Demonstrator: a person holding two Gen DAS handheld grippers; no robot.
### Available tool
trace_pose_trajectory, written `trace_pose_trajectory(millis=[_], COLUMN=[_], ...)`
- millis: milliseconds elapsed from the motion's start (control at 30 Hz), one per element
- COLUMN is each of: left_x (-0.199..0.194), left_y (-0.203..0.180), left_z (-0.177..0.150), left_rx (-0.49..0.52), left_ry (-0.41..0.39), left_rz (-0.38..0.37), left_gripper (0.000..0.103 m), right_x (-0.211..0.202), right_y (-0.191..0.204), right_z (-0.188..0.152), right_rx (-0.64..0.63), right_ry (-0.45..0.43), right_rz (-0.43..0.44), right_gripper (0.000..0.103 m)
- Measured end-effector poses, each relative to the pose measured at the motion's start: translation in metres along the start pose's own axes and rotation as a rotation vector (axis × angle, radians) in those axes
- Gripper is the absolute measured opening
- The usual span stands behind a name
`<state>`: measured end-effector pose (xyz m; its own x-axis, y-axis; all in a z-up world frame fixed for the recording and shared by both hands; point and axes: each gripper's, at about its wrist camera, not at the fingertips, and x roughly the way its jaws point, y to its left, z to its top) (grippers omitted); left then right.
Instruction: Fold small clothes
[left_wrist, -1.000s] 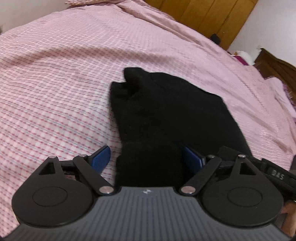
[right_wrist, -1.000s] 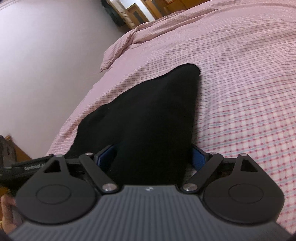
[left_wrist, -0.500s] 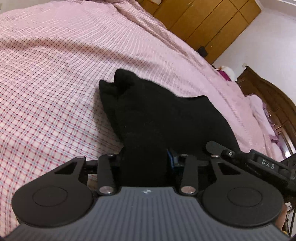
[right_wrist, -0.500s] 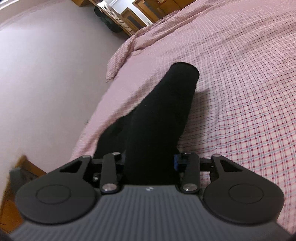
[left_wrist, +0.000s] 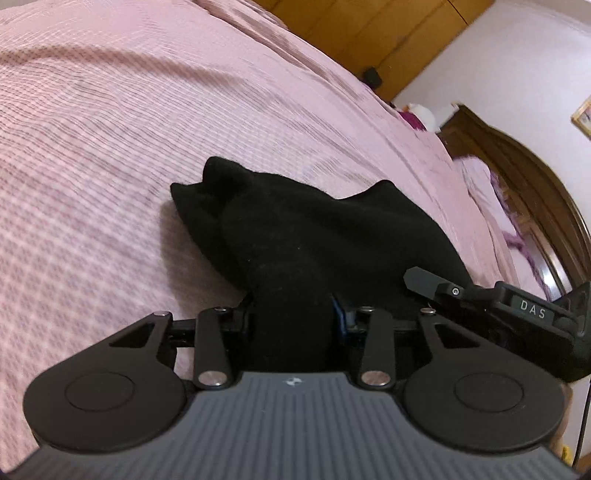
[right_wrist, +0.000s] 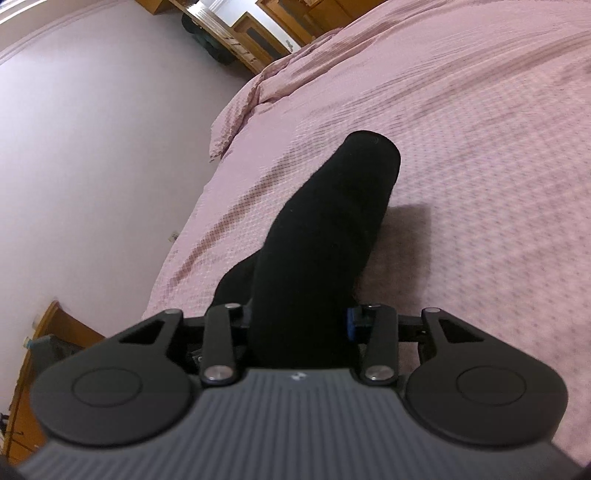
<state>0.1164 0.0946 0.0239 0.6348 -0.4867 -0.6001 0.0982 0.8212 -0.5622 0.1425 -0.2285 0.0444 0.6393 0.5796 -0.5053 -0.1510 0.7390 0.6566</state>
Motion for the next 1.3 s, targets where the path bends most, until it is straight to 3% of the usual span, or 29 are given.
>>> trace_pose_trajectory(millis=[233,400,533,700,967,1000,1067,1300], left_x=[-0.003,0.006,0.012,0.012,-0.013,-0.017,-0.024,-0.049], left_y=[-0.038,-0.04,-0.036,-0.041,-0.066,-0.068,-0.072,-0.087], left_z=[-0.045,-0.06,-0.063,-0.062,-0.068,-0.069,-0.072,-0.088], left_rx=[0.071,0.092,0.089,0.119,0.218,0.227,0.239,0.297], left_ry=[0.052,0.059,0.06,0.047,0.015,0.01,0.006,-0.014], left_rz=[0.003,0.078,0.097,0.135,0.221,0.225,0.229,0.266], left_gripper=[0.045,0.045,0.046,0.05,0.054,0.054,0.057,0.074], right_x=[-0.043,-0.036,-0.027,-0.029,-0.061,-0.067,-0.076,-0.098], right_y=[-0.026,-0.051,-0.06,-0.057,-0.037,-0.035,-0.03,-0.012], right_z=[-0.029,-0.045,-0.053,-0.055,-0.061,-0.062,-0.063,-0.082], right_rx=[-0.001,0.017,-0.005,-0.038,-0.122,-0.135,-0.149,-0.199], right_ry=[-0.012,0.012,0.002,-0.01,-0.093,-0.108,-0.13,-0.134], right_rz=[-0.047,-0.118,-0.135,-0.15,-0.229,-0.232,-0.23,-0.241], right_gripper=[0.042,0.043,0.049,0.058,0.062,0.067,0.078,0.079])
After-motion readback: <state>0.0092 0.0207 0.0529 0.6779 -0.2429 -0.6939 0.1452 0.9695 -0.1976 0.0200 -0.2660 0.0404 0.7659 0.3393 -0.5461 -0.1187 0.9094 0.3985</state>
